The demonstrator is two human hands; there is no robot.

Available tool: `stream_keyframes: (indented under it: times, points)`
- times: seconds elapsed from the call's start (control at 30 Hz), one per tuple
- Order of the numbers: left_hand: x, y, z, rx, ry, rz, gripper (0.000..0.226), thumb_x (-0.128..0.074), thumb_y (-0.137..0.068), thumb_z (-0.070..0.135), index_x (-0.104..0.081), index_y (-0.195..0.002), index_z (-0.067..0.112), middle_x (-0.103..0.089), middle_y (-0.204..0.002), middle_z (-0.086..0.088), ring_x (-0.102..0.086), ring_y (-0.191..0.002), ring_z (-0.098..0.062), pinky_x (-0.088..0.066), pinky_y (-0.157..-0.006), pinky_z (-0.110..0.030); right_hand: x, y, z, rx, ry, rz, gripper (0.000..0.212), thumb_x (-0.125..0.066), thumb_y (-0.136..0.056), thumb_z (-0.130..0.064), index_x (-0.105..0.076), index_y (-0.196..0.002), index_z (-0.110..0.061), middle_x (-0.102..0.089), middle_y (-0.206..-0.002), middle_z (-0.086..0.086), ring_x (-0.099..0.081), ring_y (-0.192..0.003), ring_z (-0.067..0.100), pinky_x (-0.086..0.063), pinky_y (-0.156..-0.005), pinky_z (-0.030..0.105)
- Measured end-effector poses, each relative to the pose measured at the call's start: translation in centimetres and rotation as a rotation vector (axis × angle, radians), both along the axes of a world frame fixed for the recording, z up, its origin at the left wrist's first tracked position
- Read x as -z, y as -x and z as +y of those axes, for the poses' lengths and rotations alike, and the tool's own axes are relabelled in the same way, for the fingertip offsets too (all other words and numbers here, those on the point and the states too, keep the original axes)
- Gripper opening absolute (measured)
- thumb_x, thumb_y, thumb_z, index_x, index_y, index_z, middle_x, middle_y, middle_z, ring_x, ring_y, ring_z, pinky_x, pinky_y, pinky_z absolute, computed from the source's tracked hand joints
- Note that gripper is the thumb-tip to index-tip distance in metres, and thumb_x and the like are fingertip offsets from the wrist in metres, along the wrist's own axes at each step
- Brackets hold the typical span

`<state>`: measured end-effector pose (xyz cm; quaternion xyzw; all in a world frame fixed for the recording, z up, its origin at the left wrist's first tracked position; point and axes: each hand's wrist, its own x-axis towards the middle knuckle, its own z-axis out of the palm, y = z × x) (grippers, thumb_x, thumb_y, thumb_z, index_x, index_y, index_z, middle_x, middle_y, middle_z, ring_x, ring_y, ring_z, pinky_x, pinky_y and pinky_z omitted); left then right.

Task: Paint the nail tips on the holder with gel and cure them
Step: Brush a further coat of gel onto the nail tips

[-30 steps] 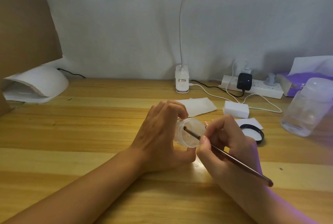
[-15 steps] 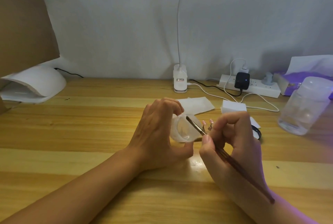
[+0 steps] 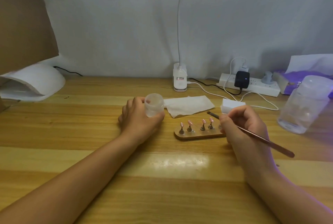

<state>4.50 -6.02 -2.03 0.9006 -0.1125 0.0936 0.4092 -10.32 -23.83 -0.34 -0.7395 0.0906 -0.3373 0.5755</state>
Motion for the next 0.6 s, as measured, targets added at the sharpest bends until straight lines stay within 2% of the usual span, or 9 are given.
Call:
stream_keyframes:
  times: [0.13, 0.23, 0.3, 0.37, 0.47, 0.53, 0.6]
  points:
    - [0.1, -0.1, -0.1, 0.004, -0.066, -0.002, 0.062, -0.069, -0.083, 0.046, -0.042, -0.135, 0.025, -0.043, -0.139, 0.001, -0.037, -0.131, -0.021, -0.031, -0.106, -0.038, 0.3, -0.4, -0.7, 0.018, -0.156, 0.082, 0.010, -0.063, -0.089, -0.015, -0.056, -0.081, -0.016, -0.061, -0.060, -0.002, -0.052, -0.053, 0.004, -0.040, -0.052, 0.023]
    - [0.1, 0.1, -0.1, 0.002, -0.044, -0.040, 0.077, -0.076, -0.079, 0.042, -0.033, -0.141, 0.021, -0.038, -0.144, 0.000, -0.032, -0.134, -0.021, -0.029, -0.105, -0.034, 0.4, -0.5, -0.6, -0.008, -0.181, 0.094, 0.013, -0.064, -0.088, -0.015, -0.055, -0.078, -0.016, -0.060, -0.057, -0.002, -0.049, -0.051, 0.005, -0.039, -0.047, 0.017]
    - [-0.1, 0.5, -0.1, 0.002, 0.009, -0.130, 0.077, -0.078, -0.077, 0.037, -0.034, -0.137, 0.020, -0.037, -0.139, -0.001, -0.032, -0.131, -0.019, -0.027, -0.099, -0.029, 0.4, -0.5, -0.5, -0.032, -0.174, 0.088, 0.013, -0.064, -0.088, -0.015, -0.055, -0.079, -0.015, -0.061, -0.057, -0.002, -0.049, -0.048, 0.002, -0.038, -0.044, 0.013]
    - [-0.4, 1.2, -0.1, 0.031, 0.100, -0.285, 0.065, -0.078, -0.078, 0.031, -0.040, -0.129, 0.017, -0.041, -0.129, 0.000, -0.037, -0.123, -0.018, -0.031, -0.095, -0.028, 0.3, -0.5, -0.5, -0.049, -0.170, 0.083, 0.012, -0.064, -0.089, -0.015, -0.055, -0.080, -0.014, -0.061, -0.057, -0.002, -0.049, -0.046, -0.001, -0.038, -0.044, 0.010]
    - [-1.0, 2.7, -0.3, 0.270, 0.157, -0.369, 0.045, -0.069, -0.082, 0.040, -0.047, -0.115, 0.020, -0.050, -0.113, 0.006, -0.050, -0.102, -0.012, -0.048, -0.083, -0.028, 0.3, -0.5, -0.5, -0.060, -0.169, 0.088, 0.011, -0.064, -0.090, -0.015, -0.056, -0.082, -0.013, -0.062, -0.057, -0.003, -0.052, -0.047, -0.003, -0.039, -0.045, 0.009]
    - [-1.1, 3.5, -0.5, 0.469, 0.045, -0.331, 0.048, -0.061, -0.079, 0.055, -0.047, -0.113, 0.026, -0.052, -0.109, 0.011, -0.052, -0.098, -0.005, -0.052, -0.077, -0.026, 0.3, -0.5, -0.5, -0.060, -0.169, 0.094, 0.011, -0.064, -0.089, -0.016, -0.056, -0.083, -0.013, -0.063, -0.058, -0.003, -0.052, -0.048, -0.002, -0.040, -0.046, 0.011]
    - [-0.9, 3.7, -0.7, 0.593, -0.164, -0.301, 0.055, -0.055, -0.076, 0.068, -0.046, -0.117, 0.031, -0.051, -0.113, 0.017, -0.050, -0.100, -0.002, -0.051, -0.080, -0.026, 0.4, -0.5, -0.5, -0.054, -0.151, 0.110, 0.010, -0.064, -0.089, -0.017, -0.057, -0.084, -0.013, -0.062, -0.061, -0.003, -0.052, -0.050, -0.001, -0.040, -0.049, 0.015]
